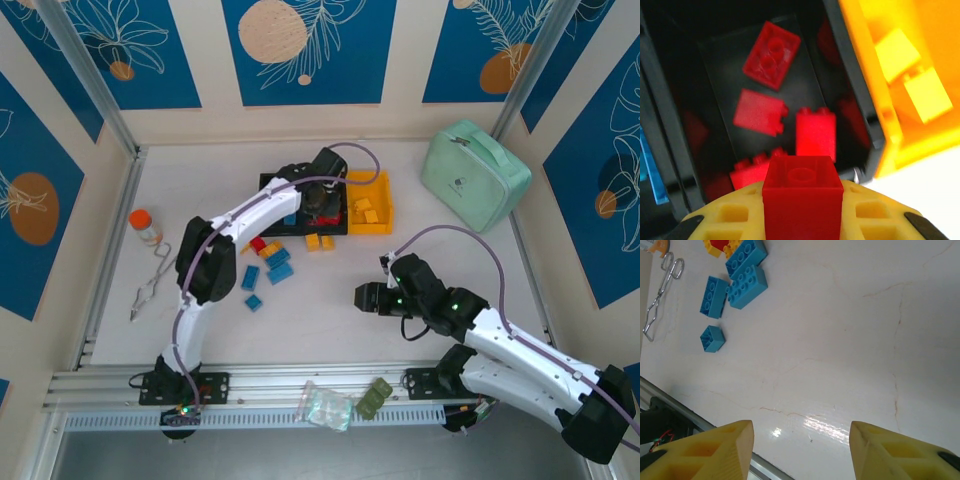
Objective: Sort the legos into containers by color
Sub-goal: Place the lego in the container, then pick up the lego from the middle-left of the table.
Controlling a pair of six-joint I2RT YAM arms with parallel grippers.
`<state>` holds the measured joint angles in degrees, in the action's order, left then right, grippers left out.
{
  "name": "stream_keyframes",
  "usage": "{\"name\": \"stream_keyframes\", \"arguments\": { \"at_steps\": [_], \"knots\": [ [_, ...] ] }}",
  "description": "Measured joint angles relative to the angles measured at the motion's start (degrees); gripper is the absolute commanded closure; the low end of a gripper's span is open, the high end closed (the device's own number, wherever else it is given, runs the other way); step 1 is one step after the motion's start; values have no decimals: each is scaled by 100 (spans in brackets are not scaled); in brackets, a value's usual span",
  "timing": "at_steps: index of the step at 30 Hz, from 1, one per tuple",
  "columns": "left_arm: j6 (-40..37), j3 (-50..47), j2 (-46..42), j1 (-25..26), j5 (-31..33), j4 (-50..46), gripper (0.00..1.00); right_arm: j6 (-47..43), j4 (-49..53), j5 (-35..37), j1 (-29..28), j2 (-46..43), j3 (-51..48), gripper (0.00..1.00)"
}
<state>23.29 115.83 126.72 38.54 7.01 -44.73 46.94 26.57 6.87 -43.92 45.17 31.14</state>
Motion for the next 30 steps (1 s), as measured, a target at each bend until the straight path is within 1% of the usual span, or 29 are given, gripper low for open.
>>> {"name": "stream_keyframes", "arguments": {
  "at_steps": [6, 11, 13, 16, 19, 21, 26, 30],
  "knots": [
    [90, 822, 647, -264, -160, -37, 80, 76, 4, 74, 0, -52, -9, 47],
    [192, 1233, 1010, -302, -319, -76, 78, 114, 4, 129, 0, -87, -9, 47],
    [227, 1353, 1119, -302, -400, -79, 74, 114, 7, 151, 0, -87, -9, 47],
    [264, 1499, 1235, -302, -455, -79, 61, 116, 7, 170, 0, -87, -9, 47],
    [321, 1517, 1255, -302, -507, -79, 53, 116, 7, 170, 0, -87, -9, 47],
    [321, 1517, 1255, -302, -525, -79, 49, 116, 7, 170, 0, -87, -9, 47],
    [330, 1464, 1209, -284, -529, -63, 48, 116, 4, 170, 0, -81, -9, 47],
    [321, 815, 717, -264, -529, 63, 48, 114, 2, 170, 0, -70, -9, 47]
  ]
}}
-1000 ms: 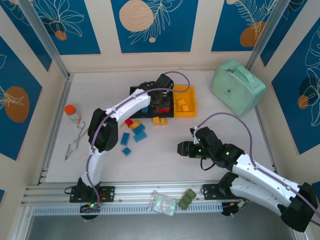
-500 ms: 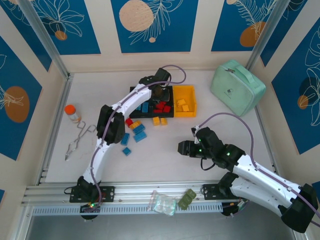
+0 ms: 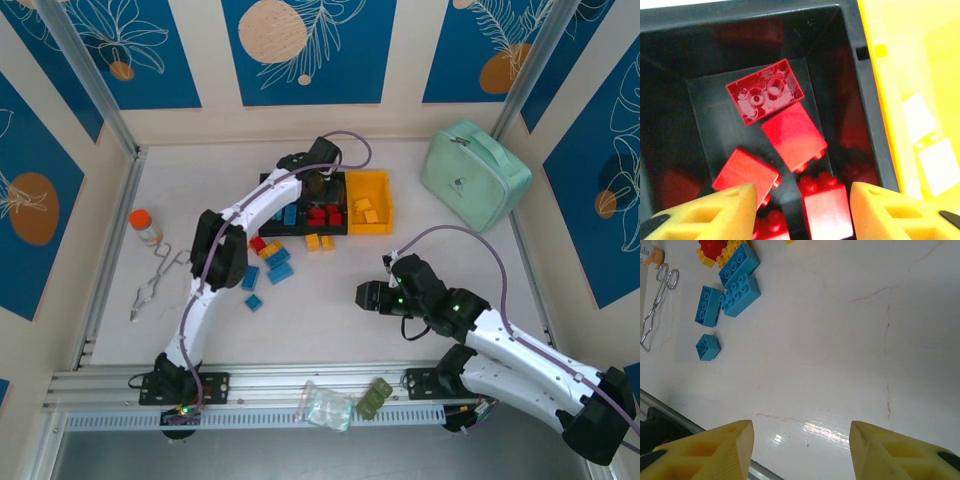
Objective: Sort the legos into containers by color
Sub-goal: Pick up the lego from the middle-left of the table.
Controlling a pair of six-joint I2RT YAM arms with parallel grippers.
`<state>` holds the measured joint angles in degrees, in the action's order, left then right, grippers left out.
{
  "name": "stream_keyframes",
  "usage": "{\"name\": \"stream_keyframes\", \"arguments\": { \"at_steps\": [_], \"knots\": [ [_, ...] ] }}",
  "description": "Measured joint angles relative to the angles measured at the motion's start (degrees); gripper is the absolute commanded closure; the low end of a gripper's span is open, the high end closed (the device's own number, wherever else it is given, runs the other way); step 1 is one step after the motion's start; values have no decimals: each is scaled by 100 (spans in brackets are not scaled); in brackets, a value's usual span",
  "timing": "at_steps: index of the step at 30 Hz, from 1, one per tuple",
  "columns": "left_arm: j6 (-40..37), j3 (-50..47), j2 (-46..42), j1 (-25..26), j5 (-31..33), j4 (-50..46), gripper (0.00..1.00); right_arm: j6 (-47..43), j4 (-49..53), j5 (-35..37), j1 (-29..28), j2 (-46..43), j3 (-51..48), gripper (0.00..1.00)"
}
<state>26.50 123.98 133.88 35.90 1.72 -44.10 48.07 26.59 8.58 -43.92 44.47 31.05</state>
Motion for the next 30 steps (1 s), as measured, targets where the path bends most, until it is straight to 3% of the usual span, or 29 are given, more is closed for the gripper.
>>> {"name": "stream_keyframes", "arguments": {
  "at_steps": [13, 24, 26, 30],
  "knots": [
    [-125, -2588, -2291, 50, -87, 839, 48, -28, -7, 0, 0, 96, 0, 39],
    [-138, -5023, -3945, 50, -111, 1491, 38, -256, -109, 74, 0, 428, 111, 32],
    [-127, -5396, -4297, 50, -37, 1567, 36, -286, -175, 136, -15, 549, 203, 26],
    [-79, -6076, -4924, 50, 122, 1626, 34, -345, -328, 151, -55, 772, 339, 26]
  ]
}}
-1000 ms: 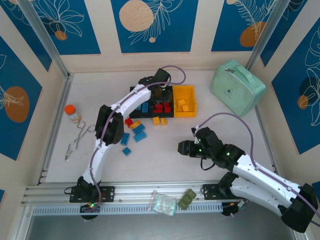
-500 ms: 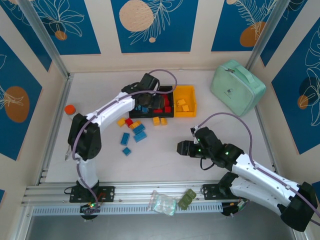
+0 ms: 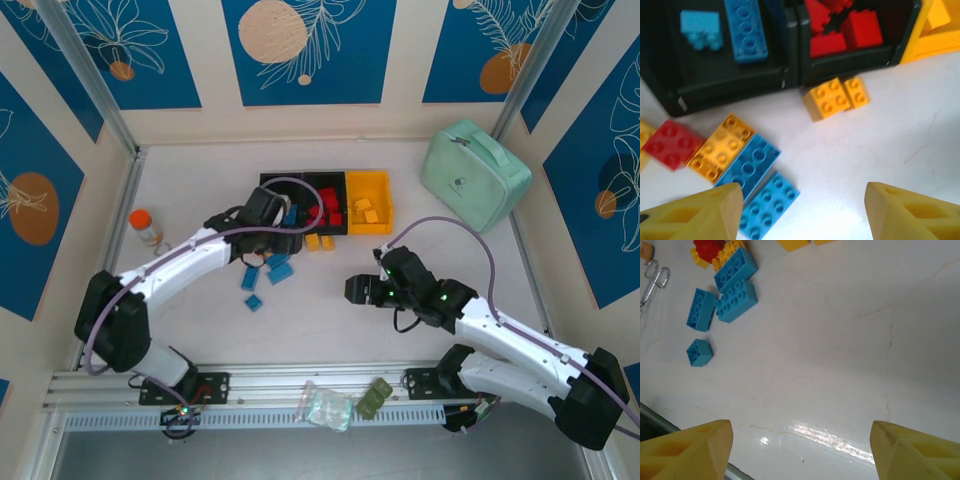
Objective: Sort the legos into containers by color
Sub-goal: Pick up the lego from the middle-left of the table.
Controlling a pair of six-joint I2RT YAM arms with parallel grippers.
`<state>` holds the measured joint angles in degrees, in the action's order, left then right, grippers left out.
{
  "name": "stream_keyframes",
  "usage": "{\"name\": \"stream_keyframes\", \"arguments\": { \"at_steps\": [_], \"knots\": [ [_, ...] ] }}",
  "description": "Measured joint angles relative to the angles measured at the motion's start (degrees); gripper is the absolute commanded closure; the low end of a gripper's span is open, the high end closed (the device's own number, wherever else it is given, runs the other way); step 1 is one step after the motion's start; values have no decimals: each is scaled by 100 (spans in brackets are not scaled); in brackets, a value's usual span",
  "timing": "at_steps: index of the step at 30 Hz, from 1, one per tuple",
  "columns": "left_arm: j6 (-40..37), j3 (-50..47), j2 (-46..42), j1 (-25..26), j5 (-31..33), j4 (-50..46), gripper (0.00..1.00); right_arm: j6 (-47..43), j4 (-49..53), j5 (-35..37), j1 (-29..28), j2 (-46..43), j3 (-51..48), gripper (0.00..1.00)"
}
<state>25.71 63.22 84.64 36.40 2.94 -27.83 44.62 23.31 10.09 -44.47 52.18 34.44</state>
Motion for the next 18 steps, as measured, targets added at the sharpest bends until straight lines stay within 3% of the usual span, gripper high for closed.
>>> {"name": "stream_keyframes", "arguments": {
  "at_steps": [9, 18],
  "knots": [
    [267, -1091, -979, 0, 319, -363, 32, -197, -498, -358, -125, 470, 83, 29],
    [758, -1679, -1244, 0, 557, -1073, 29, -221, -673, -442, -284, 695, 87, 29]
  ]
}}
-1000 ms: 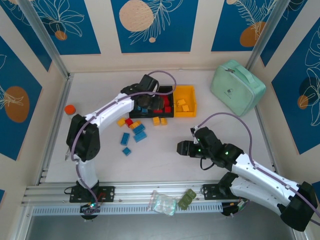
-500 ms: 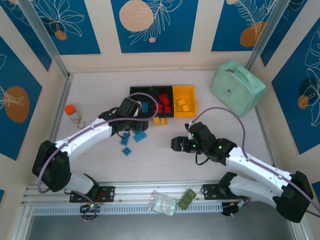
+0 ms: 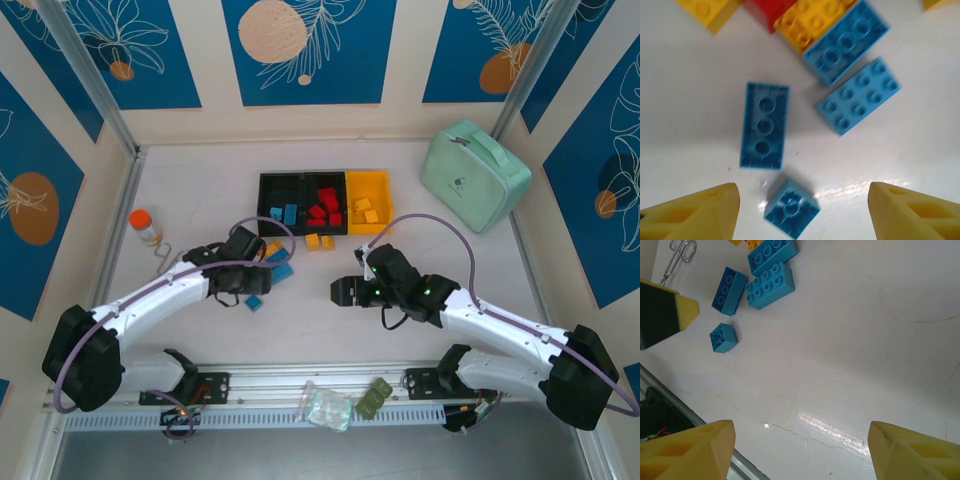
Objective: Sort the legos into containers by color
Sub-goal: Pick up the lego from the middle-left of the table.
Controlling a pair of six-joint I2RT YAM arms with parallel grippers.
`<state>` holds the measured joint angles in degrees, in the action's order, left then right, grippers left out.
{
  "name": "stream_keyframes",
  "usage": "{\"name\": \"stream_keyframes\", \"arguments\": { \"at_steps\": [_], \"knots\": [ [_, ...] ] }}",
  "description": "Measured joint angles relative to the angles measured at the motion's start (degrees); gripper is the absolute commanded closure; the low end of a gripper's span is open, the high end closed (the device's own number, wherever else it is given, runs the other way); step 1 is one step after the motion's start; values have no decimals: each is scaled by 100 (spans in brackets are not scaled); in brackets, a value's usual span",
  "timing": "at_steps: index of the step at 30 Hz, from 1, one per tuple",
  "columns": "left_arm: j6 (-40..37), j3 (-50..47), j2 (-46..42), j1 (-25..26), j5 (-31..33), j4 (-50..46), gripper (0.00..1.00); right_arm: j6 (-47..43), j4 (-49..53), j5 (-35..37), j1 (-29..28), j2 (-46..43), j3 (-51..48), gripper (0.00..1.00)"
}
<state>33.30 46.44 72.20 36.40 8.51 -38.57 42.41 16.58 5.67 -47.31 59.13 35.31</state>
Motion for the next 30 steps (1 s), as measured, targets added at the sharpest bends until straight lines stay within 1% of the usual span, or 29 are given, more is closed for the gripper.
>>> {"name": "stream_keyframes", "arguments": {
  "at_steps": [4, 8, 14, 17, 22, 28, 30],
  "knots": [
    [273, -223, 68, 0, -48, -48, 24, 0, -61, 4, -55, 33, 0, 30],
    [605, -398, 225, 0, -149, -31, 23, 2, -74, 4, -74, 46, 0, 30],
    [1239, -691, 369, 0, -404, 282, 24, 2, -98, 9, -85, 140, 0, 30],
    [1467, -708, 466, 4, -424, 404, 27, 0, -122, 9, -85, 199, 0, 30],
    [1663, -706, 752, 26, -422, 623, 36, 2, -199, 9, -90, 284, 0, 31],
    [1764, -629, 918, 66, -280, 511, 54, 7, -256, 9, -103, 334, -2, 32],
    [1766, -625, 920, 79, -234, 459, 58, 24, -269, 9, -105, 334, -4, 32]
  ]
}}
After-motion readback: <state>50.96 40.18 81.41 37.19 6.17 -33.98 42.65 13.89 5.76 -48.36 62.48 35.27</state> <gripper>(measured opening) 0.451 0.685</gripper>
